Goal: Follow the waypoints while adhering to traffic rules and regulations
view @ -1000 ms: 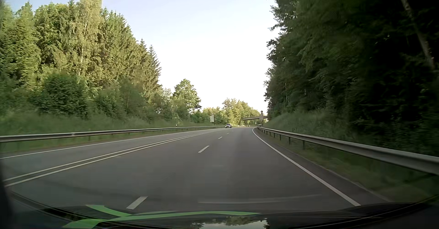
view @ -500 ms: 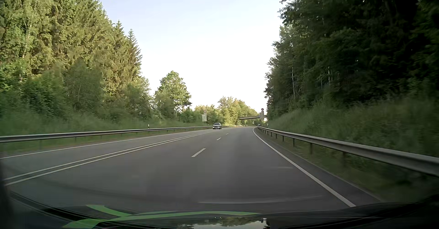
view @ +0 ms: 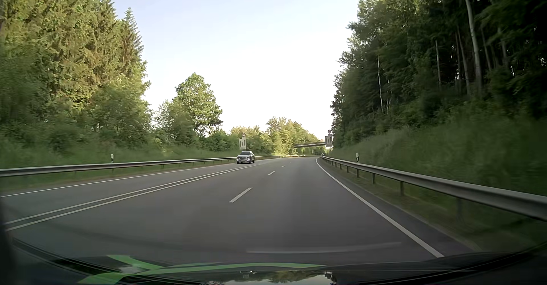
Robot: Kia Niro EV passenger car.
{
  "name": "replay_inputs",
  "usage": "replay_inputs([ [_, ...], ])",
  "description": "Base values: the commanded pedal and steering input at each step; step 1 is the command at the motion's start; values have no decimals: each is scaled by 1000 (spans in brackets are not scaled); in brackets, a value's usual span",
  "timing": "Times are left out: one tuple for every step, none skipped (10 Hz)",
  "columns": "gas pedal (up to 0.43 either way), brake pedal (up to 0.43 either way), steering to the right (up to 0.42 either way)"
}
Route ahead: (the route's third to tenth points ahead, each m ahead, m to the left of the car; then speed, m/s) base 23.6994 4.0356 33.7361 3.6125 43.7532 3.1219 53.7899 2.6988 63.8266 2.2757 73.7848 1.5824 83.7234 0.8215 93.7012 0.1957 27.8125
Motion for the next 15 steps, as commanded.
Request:
replay_inputs([
  [441, 0, 5],
  [441, 0, 5],
  [441, 0, 5],
  [429, 0, 5],
  [421, 0, 5],
  [409, 0, 5],
  [398, 0, 5],
  [390, 0, 5],
  [390, 0, 5],
  [390, 0, 4],
  [378, 0, 4],
  [378, 0, 5],
  [378, 0, 5],
  [378, 0, 5],
  [378, 0, 5],
])
